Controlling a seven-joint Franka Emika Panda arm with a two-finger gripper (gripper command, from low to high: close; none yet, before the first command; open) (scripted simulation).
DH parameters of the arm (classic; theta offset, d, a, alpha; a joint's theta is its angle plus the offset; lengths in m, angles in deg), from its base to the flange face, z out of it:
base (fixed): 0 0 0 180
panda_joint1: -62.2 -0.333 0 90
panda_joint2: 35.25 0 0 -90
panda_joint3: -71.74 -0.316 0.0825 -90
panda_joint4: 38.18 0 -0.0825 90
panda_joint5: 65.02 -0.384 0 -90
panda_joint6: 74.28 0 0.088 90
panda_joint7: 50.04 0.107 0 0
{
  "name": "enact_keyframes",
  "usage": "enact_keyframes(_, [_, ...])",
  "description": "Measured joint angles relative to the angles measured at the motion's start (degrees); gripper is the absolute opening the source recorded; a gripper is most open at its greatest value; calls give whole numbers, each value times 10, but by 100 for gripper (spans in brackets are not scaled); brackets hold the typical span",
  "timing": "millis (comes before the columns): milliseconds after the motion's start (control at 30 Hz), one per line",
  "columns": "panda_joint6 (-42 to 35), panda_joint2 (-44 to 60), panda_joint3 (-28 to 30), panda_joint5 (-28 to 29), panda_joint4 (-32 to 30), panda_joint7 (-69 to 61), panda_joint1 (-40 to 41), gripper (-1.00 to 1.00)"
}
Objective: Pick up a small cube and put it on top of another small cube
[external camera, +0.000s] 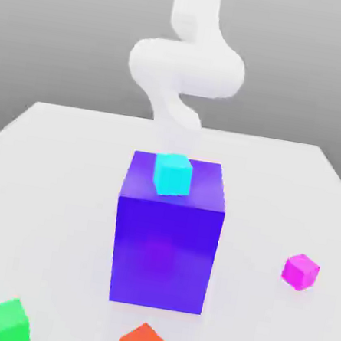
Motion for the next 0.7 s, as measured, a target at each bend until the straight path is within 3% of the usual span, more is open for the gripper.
enact_keyframes(433, [171,272,-145,-51,-149,40,-142,0])
enact_keyframes(567, [224,357,-197,-21,-195,85,-173,0])
enact_keyframes(700, [277,446,-212,70,-235,171,-220,0])
